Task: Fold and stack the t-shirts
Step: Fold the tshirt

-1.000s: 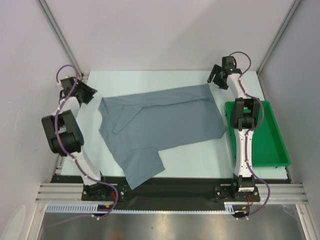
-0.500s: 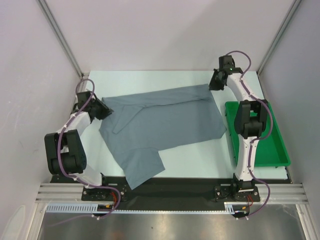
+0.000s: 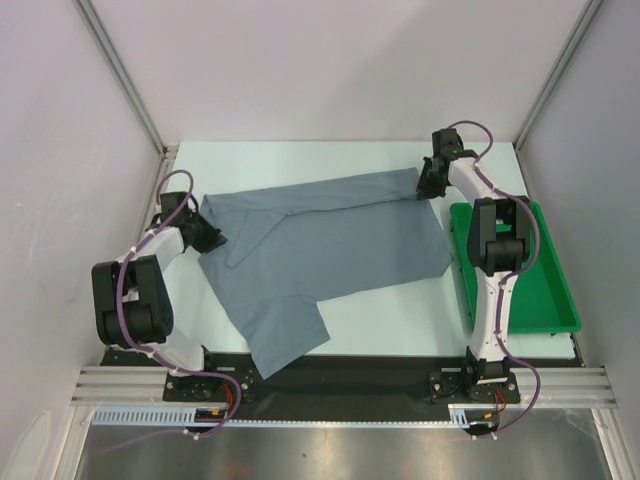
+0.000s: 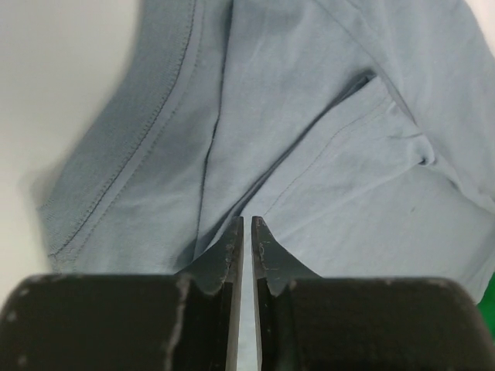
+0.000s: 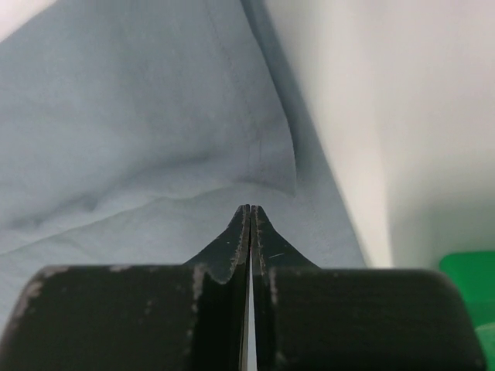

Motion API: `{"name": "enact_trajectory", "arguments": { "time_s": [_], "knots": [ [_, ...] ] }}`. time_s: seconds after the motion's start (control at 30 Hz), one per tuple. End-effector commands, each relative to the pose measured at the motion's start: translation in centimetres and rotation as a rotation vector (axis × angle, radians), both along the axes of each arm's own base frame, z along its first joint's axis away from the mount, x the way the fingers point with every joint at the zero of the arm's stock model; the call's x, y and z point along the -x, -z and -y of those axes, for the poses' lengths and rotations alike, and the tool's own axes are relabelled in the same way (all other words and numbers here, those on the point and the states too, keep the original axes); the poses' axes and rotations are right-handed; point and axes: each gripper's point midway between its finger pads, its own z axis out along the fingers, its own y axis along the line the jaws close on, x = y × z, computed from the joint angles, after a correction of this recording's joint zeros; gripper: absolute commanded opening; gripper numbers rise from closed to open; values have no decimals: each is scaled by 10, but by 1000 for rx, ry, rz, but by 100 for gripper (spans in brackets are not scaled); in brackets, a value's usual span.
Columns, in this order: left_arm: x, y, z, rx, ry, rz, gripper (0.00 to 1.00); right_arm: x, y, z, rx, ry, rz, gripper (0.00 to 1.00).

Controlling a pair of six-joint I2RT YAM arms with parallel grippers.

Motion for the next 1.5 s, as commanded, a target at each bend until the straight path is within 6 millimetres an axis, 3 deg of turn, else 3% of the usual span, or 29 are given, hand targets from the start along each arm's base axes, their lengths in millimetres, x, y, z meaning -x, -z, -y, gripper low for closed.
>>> {"name": "enact_trajectory", "arguments": {
  "time_s": [0.0, 0.17, 0.5, 0.67, 0.77, 0.83, 0.87, 0.93, 0.97, 1.03, 1.07, 1.13, 1.17, 1.2, 1.23, 1.27, 1.3, 1.4, 1.47],
  "knots": [
    [6, 12, -2, -26, 7, -41, 11, -20, -1, 10, 40, 9, 38, 0],
    [9, 19, -3, -27, 0, -61, 11, -18, 6, 9, 33, 8, 34, 0],
    [20, 38, -7, -46, 1, -135, 9, -33, 11, 39, 142, 35, 54, 0],
    [15, 29, -9, -64, 3, -101, 7, -31, 2, 20, 141, -13, 60, 0],
    [8, 6, -5, -60, 25, -24, 9, -28, -24, 5, 122, -23, 101, 0],
    [-1, -17, -1, -55, 52, 67, 17, -18, -43, -2, 75, -5, 97, 3],
    [-4, -27, 6, -38, 80, 101, 28, -13, -51, -10, 49, -8, 95, 5],
    [-14, -45, 15, -55, 136, 164, 39, -1, -58, -22, 3, -16, 75, 6],
    [-19, -49, 19, -57, 160, 187, 48, 4, -75, -30, -29, -38, 97, 7],
    [-34, -65, 34, -29, 238, 256, 51, 16, -80, -44, -70, -49, 94, 9],
    [-39, -56, 37, -18, 251, 236, 51, 23, -94, -54, -115, -73, 113, 11],
    [-55, -62, 42, -4, 289, 268, 51, 34, -100, -69, -150, -95, 109, 12],
    [-61, -50, 41, 2, 294, 242, 50, 40, -109, -77, -169, -116, 114, 12],
    [-72, -55, 40, -20, 303, 259, 49, 48, -110, -88, -173, -142, 104, 12],
    [-77, -54, 39, -27, 305, 251, 48, 52, -113, -92, -174, -153, 102, 12],
    [-81, -38, 37, -29, 305, 209, 45, 56, -115, -95, -169, -164, 99, 12],
    [-90, -42, 35, -38, 302, 216, 44, 61, -122, -97, -171, -173, 108, 12],
    [-99, -25, 36, -52, 291, 175, 44, 73, -122, -103, -172, -201, 109, 12],
    [-107, -26, 39, -69, 295, 166, 45, 78, -127, -101, -166, -203, 118, 12]
  ]
}}
